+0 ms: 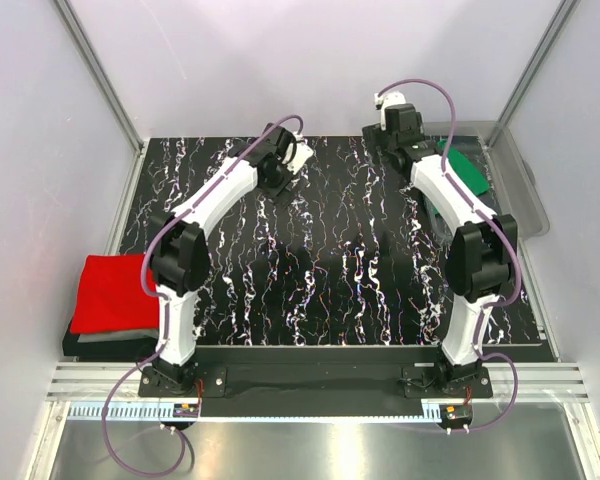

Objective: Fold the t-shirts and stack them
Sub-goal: Grab the tshirt from the pile

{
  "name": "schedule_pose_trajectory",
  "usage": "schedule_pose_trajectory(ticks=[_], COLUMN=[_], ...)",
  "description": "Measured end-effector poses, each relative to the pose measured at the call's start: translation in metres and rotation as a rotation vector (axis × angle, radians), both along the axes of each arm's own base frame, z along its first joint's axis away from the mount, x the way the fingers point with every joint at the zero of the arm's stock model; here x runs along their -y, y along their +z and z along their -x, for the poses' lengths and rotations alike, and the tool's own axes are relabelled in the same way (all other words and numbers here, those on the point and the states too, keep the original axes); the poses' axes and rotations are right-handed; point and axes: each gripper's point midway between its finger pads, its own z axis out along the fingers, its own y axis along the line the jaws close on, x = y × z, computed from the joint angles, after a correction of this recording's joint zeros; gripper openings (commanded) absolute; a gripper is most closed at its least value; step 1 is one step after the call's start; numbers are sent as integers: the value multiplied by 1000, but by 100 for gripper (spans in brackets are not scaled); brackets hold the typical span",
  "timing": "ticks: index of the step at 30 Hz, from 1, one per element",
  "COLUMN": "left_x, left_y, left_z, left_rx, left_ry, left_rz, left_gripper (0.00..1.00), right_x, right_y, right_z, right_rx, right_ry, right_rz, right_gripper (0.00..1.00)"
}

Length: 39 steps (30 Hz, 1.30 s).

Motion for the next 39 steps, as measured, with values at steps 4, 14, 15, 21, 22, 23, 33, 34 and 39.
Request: schedule_pose_trajectory(ticks=[4,14,15,21,22,23,33,34,39], left_x=[-5,-29,-29,-29,-30,-31,-44,-45,-49], left_y=[14,19,18,19,19,19,12,12,13], left_z=[16,54,56,56,56,56,65,65,63], left_rx=[-8,-68,-73,-73,-70,-68,-82,-81,-74], left_ry=[-27,-29,-31,-40,-42,-42,-47,-49,-42], left_rz=[-16,-8,-8,-14,-22,-28,-87,-91,-112], left_gripper=[99,99,99,99,99,99,99,99,99], right_x=[30,163,169,199,202,205,186,183,176], right_y=[-1,-31,-38,-94,-102,-110,-135,-136,-140], right_z=[-4,-41,-47,-82,-85,-88,-73,-72,-65], right_rx=[-17,-85,-93,-181,-194,-208,-316,-323,-355], right_ry=[-37,-178,-182,-187,-183,-180,-79,-67,-37], right_rz=[-5,-13,-17,-72,-82,-92,-193,-206,-244], right_gripper=[89,74,73,67,67,66,31,16,0])
